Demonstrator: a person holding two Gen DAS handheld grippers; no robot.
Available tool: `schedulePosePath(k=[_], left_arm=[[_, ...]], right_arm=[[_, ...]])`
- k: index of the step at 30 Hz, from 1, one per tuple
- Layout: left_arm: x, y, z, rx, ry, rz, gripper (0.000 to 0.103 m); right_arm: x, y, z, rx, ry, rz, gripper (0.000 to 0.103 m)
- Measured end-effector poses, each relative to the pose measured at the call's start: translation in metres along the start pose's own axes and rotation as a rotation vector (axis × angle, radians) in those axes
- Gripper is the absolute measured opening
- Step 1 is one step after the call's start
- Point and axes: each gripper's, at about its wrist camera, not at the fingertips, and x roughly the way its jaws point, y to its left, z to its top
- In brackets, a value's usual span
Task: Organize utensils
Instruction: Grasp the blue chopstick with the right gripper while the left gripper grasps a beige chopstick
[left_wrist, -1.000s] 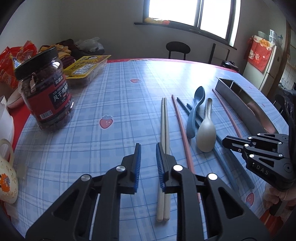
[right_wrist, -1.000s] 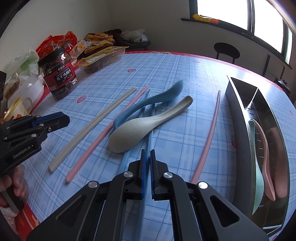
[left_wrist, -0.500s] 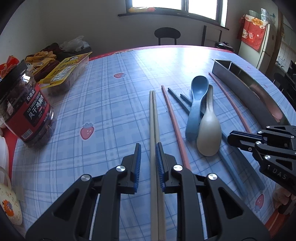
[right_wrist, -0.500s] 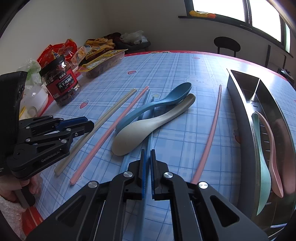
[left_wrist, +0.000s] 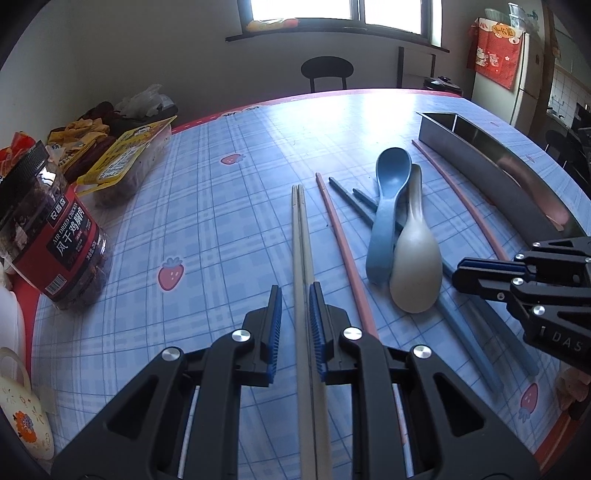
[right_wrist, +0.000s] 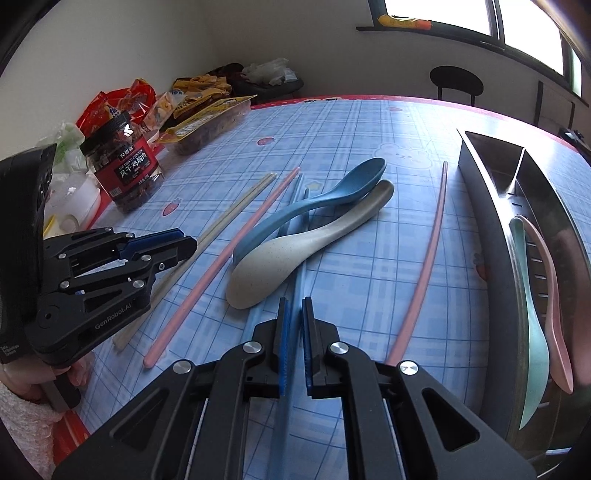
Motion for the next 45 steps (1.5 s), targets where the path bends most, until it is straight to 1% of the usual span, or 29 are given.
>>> schedulePosePath(k=[2, 3, 5, 9, 12, 13, 16, 18, 19, 21, 23, 31, 33, 34, 37, 41, 45], left_arm=[[-0.002, -0.001, -0.002, 0.006, 0.002, -0.011, 0.018], [0.001, -0.002, -0.003, 0.010, 0.031, -0.021, 0.019], [0.003, -0.005, -0.005, 0.024, 0.030, -0.007, 0.019], [0.008, -0.001, -0.004, -0.012, 0.032, -0.025, 0.019], [0.008, 0.008, -0.004, -0.055, 0.027, -0.062, 0.019], [0.007, 0.014, -0.005, -0.084, 0.019, -0.079, 0.019], [0.004, 0.031, -0.007, -0.170, 0.000, -0.097, 0.019], [0.006, 0.035, -0.007, -0.192, 0.009, -0.098, 0.019], [0.007, 0.033, -0.006, -0.183, 0.012, -0.096, 0.018], [0.008, 0.026, -0.005, -0.146, 0.019, -0.076, 0.019], [0.009, 0.020, -0.004, -0.120, 0.029, -0.039, 0.020], [0.008, 0.009, -0.005, -0.063, 0.034, 0.036, 0.021], [0.008, 0.008, -0.006, -0.063, 0.034, 0.036, 0.021], [0.007, 0.011, -0.005, -0.073, 0.034, 0.025, 0.021], [0.007, 0.014, -0.006, -0.088, 0.033, 0.011, 0.022], [0.007, 0.008, -0.006, -0.062, 0.034, 0.042, 0.022], [0.007, 0.007, -0.005, -0.059, 0.033, 0.046, 0.022]], right_arm=[[0.000, 0.000, 0.000, -0.003, 0.000, -0.002, 0.007], [0.001, 0.000, 0.001, -0.003, 0.000, -0.003, 0.007], [0.001, 0.000, 0.001, -0.003, 0.000, -0.003, 0.007], [0.001, -0.001, 0.001, -0.002, 0.000, -0.001, 0.007], [0.001, -0.001, 0.001, 0.003, 0.000, 0.003, 0.007], [0.001, -0.001, 0.001, 0.003, 0.000, 0.004, 0.007], [0.001, -0.001, 0.001, 0.003, 0.000, 0.003, 0.007], [0.001, -0.001, 0.001, 0.005, 0.000, 0.005, 0.007], [0.001, -0.001, 0.001, 0.006, 0.000, 0.006, 0.007], [0.001, 0.000, 0.002, 0.007, 0.000, 0.007, 0.007], [0.001, 0.000, 0.002, 0.008, 0.000, 0.008, 0.007], [0.001, 0.000, 0.002, 0.001, 0.000, 0.000, 0.007], [0.001, 0.002, 0.002, -0.005, 0.001, -0.008, 0.007], [0.002, 0.003, 0.002, -0.012, 0.002, -0.015, 0.007], [0.004, 0.011, 0.002, -0.049, 0.005, -0.053, 0.008], [0.007, 0.020, 0.004, -0.099, 0.016, -0.096, 0.009], [0.009, 0.016, 0.007, -0.092, 0.032, -0.076, 0.009]])
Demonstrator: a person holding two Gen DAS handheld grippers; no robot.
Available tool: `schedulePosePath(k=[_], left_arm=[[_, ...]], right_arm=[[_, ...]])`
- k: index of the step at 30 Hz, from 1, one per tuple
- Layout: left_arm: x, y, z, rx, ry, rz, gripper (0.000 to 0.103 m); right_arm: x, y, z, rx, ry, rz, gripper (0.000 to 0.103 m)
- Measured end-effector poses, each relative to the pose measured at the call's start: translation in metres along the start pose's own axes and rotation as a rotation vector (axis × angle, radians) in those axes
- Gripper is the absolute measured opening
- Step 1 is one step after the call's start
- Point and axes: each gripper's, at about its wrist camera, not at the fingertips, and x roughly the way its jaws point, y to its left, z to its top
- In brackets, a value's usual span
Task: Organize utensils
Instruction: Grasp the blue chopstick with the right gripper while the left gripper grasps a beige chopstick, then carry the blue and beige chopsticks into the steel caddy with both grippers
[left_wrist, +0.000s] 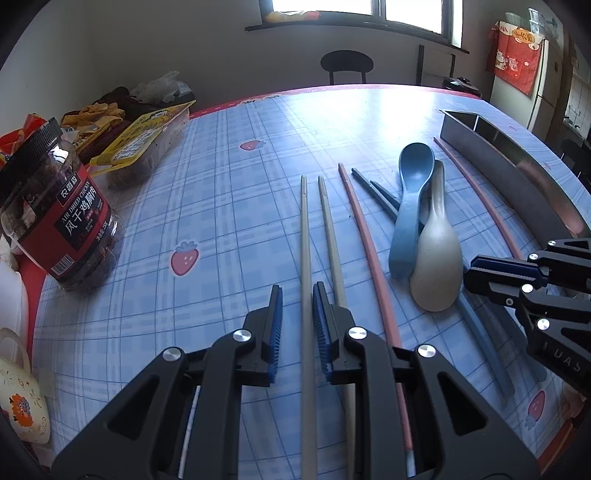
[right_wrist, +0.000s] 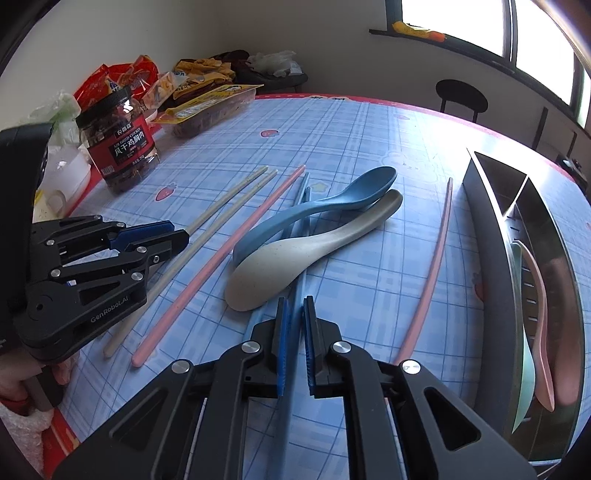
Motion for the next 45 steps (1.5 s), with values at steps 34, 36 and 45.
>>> schedulePosePath(k=[34, 36, 45], left_arm=[[-0.009, -0.002, -0.006, 0.002, 0.027, -0.036, 0.010], [-0.015, 0.000, -0.012, -0.014, 0.035, -0.057, 0.010], [-0.056, 0.018, -0.035, -0.147, -0.020, -0.143, 0.010]], right_arm=[[-0.032, -0.004, -0.034, -0.018, 0.032, -0.005, 0.006], [-0.039, -0.007, -0.043, -0.011, 0.032, 0.011, 0.006], [-0.075, -0.029, -0.068, 0.096, -0.042, 0.129, 0.006]])
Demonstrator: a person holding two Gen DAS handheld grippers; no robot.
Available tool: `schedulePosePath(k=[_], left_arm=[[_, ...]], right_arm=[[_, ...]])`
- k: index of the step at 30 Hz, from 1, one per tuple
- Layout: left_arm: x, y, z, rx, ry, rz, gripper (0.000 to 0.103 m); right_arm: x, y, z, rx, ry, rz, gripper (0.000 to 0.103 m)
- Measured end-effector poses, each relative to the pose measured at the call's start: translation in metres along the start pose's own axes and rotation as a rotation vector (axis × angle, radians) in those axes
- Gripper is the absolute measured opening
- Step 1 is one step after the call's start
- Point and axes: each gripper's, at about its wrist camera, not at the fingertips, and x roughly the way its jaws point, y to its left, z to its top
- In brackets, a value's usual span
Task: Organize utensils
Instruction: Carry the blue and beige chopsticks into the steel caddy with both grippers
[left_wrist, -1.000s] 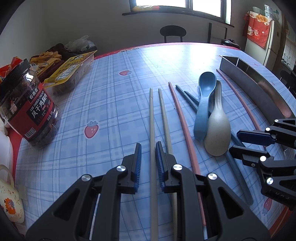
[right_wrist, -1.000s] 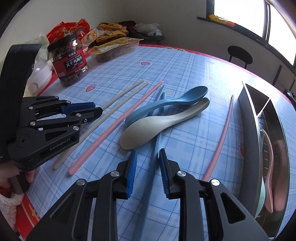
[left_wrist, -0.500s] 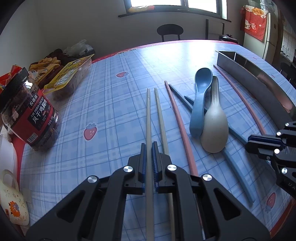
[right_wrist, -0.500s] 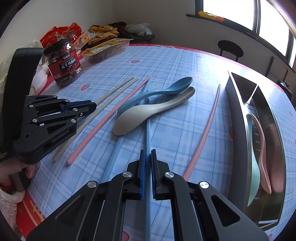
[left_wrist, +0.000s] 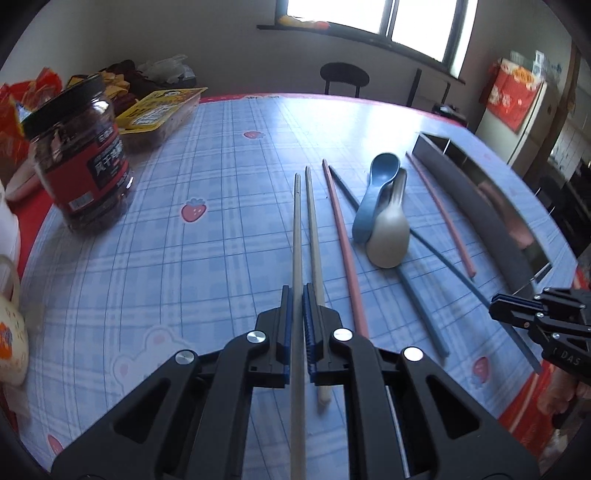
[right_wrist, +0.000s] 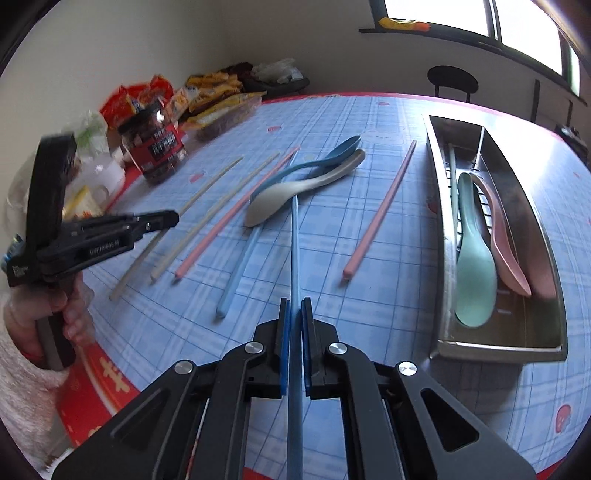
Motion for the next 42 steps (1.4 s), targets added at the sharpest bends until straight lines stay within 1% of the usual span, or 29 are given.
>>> schedulePosePath(k=[2, 4, 7, 14, 19, 22, 25, 28, 31, 37, 42], left_arm=[[-0.010, 0.002, -0.001, -0.029, -0.022, -0.017, 0.010], [-0.018, 0.004, 0.000, -0.056, -0.045, -0.035, 0.010], [-0.029, 0.001, 0.002, -0.081, -0.075, -0.057, 0.010], [-0.047, -0.014, 0.008, -0.096, -0.119, -0.092, 0.010], [-0.048, -0.028, 0.014, -0.100, -0.132, -0.124, 0.010], [-0.049, -0.037, 0.020, -0.117, -0.136, -0.169, 0.010], [-0.046, -0.047, 0.028, -0.130, -0.132, -0.207, 0.010], [-0.037, -0.060, 0.037, -0.151, -0.114, -0.253, 0.010], [-0.024, -0.081, 0.047, -0.150, -0.087, -0.285, 0.010], [0.005, -0.126, 0.070, -0.129, -0.049, -0.321, 0.010], [0.038, -0.154, 0.089, -0.180, -0.014, -0.339, 0.010]], right_arm=[[-0.007, -0.007, -0.001, 0.041, -0.016, 0.037, 0.006], [-0.015, -0.013, -0.001, 0.077, -0.047, 0.093, 0.006], [-0.023, -0.017, 0.001, 0.089, -0.066, 0.112, 0.006], [-0.039, -0.026, 0.005, 0.105, -0.125, 0.128, 0.006], [-0.060, -0.039, 0.011, 0.103, -0.196, 0.092, 0.006], [-0.074, -0.049, 0.015, 0.116, -0.243, 0.080, 0.006], [-0.085, -0.064, 0.020, 0.130, -0.284, 0.048, 0.006], [-0.089, -0.080, 0.024, 0.157, -0.305, 0.030, 0.006], [-0.090, -0.096, 0.030, 0.164, -0.331, -0.011, 0.006], [-0.080, -0.123, 0.040, 0.184, -0.340, -0.059, 0.006], [-0.065, -0.142, 0.047, 0.207, -0.330, -0.090, 0.006]])
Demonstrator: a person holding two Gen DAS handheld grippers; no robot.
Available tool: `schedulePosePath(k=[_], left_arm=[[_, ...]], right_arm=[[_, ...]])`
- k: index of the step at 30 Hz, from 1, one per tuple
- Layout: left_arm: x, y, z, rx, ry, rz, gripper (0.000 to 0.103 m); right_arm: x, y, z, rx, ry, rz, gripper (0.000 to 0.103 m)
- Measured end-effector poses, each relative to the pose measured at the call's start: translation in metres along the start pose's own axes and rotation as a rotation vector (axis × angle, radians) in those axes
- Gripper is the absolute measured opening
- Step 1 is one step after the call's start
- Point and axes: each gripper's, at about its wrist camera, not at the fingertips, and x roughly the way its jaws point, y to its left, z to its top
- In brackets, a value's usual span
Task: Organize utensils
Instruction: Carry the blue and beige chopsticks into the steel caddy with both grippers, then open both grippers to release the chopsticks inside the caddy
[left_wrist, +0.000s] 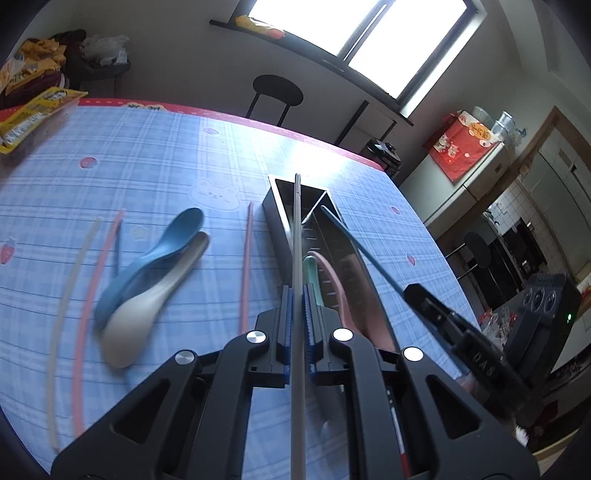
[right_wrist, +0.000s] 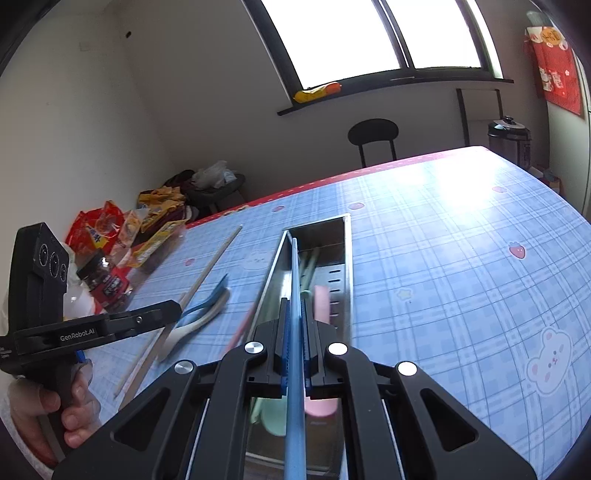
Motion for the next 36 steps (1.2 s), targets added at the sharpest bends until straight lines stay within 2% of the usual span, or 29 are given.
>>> schedulePosePath(k=[8, 15, 26, 36], left_arm=[[0.051, -0.010, 0.014, -0.153, 0.033, -0.049, 0.010], [0.079, -0.008, 0.015, -0.212, 0.059, -0.041, 0.010], [0.095, -0.014, 0.015, -0.187, 0.066, 0.012, 0.010], [0.083, -0.019, 0.020, -0.126, 0.033, 0.036, 0.011]], right_arm=[[0.024, -0.016, 0.008, 0.034, -0.004, -0.010, 0.006], [0.035, -0.026, 0.004, 0.062, 0.022, -0.003, 0.006], [0.040, -0.025, 0.004, 0.064, 0.038, 0.001, 0.006], [0.047, -0.019, 0.001, 0.044, 0.072, 0.029, 0.006]])
